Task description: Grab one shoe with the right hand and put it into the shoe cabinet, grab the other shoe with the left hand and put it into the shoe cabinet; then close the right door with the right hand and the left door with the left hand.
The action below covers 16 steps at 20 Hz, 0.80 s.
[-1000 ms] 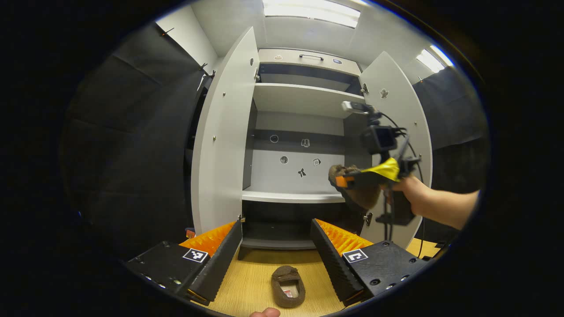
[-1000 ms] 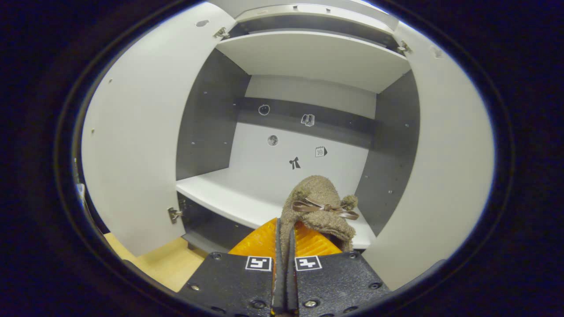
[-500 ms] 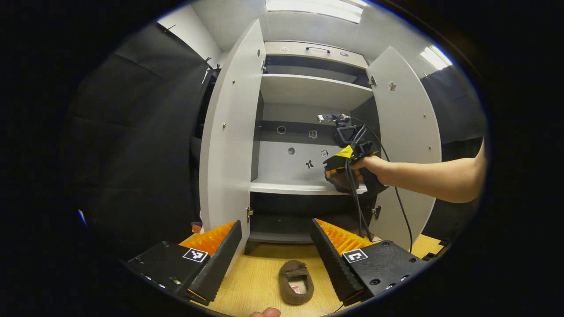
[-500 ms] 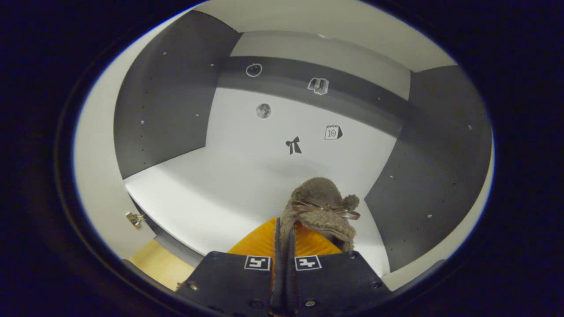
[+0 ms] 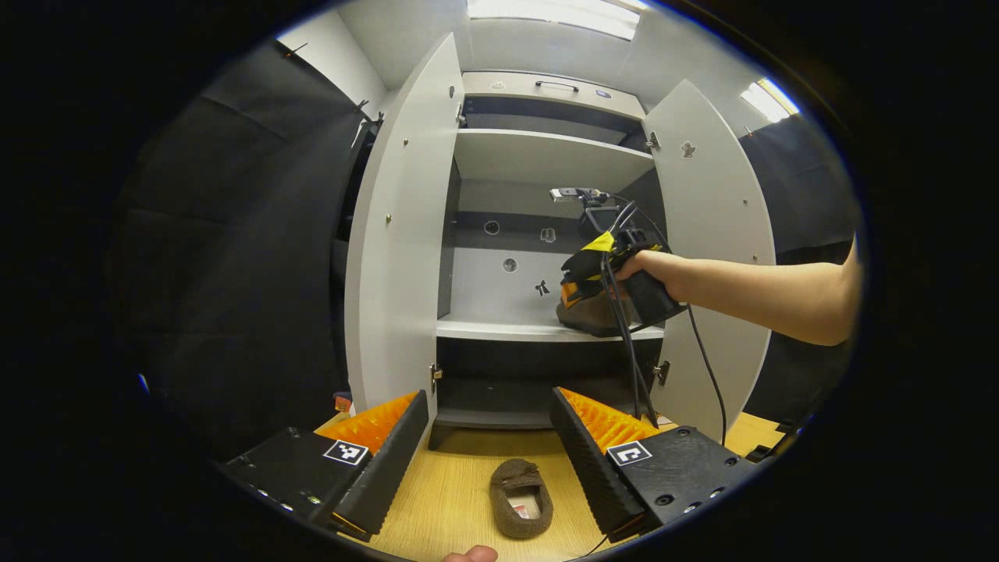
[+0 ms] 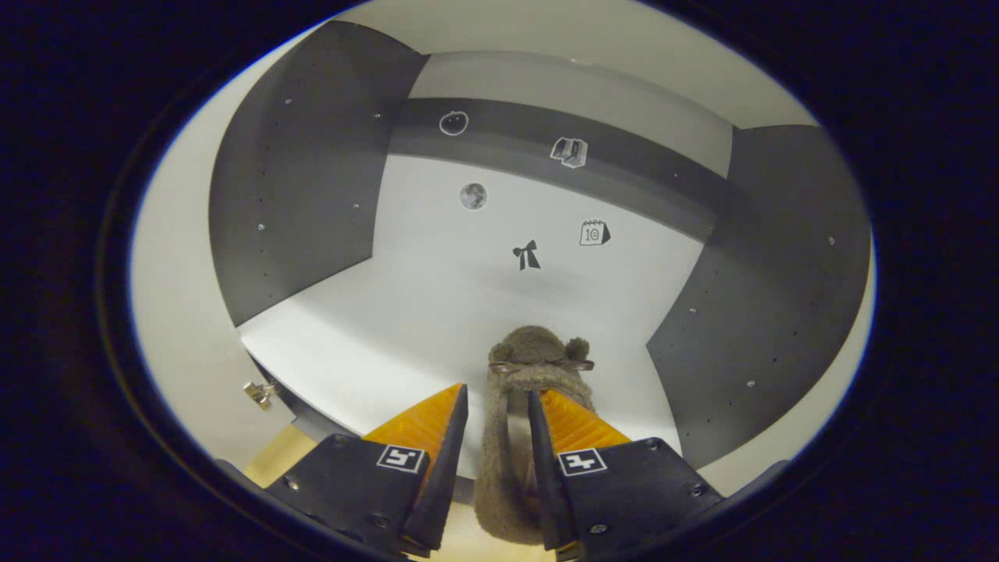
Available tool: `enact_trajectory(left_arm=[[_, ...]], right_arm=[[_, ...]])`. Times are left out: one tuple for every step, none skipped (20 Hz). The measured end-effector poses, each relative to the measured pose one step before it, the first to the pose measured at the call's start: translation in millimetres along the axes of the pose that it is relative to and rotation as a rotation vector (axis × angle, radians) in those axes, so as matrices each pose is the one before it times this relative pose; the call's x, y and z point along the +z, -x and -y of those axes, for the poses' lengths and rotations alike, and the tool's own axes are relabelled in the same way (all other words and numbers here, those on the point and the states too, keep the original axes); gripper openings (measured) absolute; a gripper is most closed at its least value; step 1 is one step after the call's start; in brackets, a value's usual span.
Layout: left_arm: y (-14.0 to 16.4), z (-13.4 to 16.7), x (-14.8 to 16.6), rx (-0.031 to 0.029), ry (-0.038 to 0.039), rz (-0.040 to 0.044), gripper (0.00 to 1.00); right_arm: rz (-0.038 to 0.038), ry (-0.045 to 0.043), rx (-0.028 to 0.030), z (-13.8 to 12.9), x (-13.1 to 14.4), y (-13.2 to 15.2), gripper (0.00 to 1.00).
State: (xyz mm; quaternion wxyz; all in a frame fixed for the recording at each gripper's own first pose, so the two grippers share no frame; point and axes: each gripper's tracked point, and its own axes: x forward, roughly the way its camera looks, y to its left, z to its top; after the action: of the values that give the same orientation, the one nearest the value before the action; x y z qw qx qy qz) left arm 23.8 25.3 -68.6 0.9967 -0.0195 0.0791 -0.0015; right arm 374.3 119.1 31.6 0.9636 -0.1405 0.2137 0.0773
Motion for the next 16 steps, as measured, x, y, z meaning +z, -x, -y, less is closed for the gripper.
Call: enact_trajectory(left_arm=[[0.46, 1.39, 0.58, -0.00505, 0.00063, 0.00289, 0.95], [0.61, 1.4, 0.34, -0.00468, -0.00013, 0.00206, 0.95], [0.58, 1.49, -0.81, -0.00491, -0.00073, 0.00002, 0.95], [0.72, 1.75, -0.69, -0.00433, -0.00079, -0.00095, 0.95], [1.04, 1.73, -0.3, -0.00404, -0.00046, -0.00007, 0.95], [0.5, 2.1, 0.62, -0.00457, -0.00003, 0.00102, 0.95], [0.99, 1.83, -0.17, -0.00448, 0.00038, 0.00149, 0.95], [0.84, 1.41, 0.36, -0.00402, 0.00067, 0.00363, 0.95], [-0.05, 1.37, 0.11, -0.00515, 0.00004, 0.00107, 0.95], [0.6, 2.34, -0.29, -0.00508, -0.00074, -0.001, 0.95], [1.37, 1.5, 0.55, -0.00298, -0.00139, 0.00339, 0.95], [0.68, 1.61, 0.2, -0.00409, -0.00124, 0.0006, 0.95], [1.25, 3.62, -0.04, -0.00689, -0.00093, 0.0003, 0.95], [-0.13, 2.83, -0.33, -0.0074, -0.0009, -0.00083, 0.95], [1.45, 2.43, 0.05, -0.0058, -0.00128, -0.00008, 0.95], [1.59, 3.05, -0.6, -0.00618, -0.00191, -0.00074, 0.95]], right_arm=[[0.03889, -0.00937, 0.01808, -2.99, 7.49, 13.4, 0.48], [0.04426, 0.0003, 0.01014, 0.04, 8.14, 14.19, 0.48], [0.04334, 0.00401, 0.00478, 0.07, 8.63, 15.36, 0.56], [0.04303, 0.00047, 0.00518, -1.35, 6.89, 18.7, 0.48], [0.04365, -0.00608, 0.00573, -1.82, 7.32, 19.35, 0.48], [0.04233, -0.01264, 0.0074, -2.41, 4.2, 17.46, 0.49], [0.03298, -0.01462, 0.01241, -4.15, 2.22, 19.35, 0.49], [0.02886, -0.01677, 0.01219, -3.72, -1.42, 17.85, 0.5], [0.02586, -0.01359, 0.00739, -2.94, -2.04, 18.26, 0.5], [0.02283, -0.00379, -0.00048, 0.13, -4.34, 14.83, 0.5], [0.02306, 0.00236, -0.00821, 1.39, -3.97, 14.87, 0.5], [0.02414, 0.00524, -0.01068, 1.15, -4.05, 13.44, 0.5], [0.02501, 0.00805, -0.01243, 1.95, -2.71, 13.35, 0.5], [0.02177, 0.0088, -0.01142, 1.54, -4.11, 13.32, 0.5], [0.01225, 0.00252, -0.00941, 0.88, -5.26, 13.48, 0.5], [0.01021, -0.00625, -0.00746, -1.62, -7.88, 12.42, 0.5]])
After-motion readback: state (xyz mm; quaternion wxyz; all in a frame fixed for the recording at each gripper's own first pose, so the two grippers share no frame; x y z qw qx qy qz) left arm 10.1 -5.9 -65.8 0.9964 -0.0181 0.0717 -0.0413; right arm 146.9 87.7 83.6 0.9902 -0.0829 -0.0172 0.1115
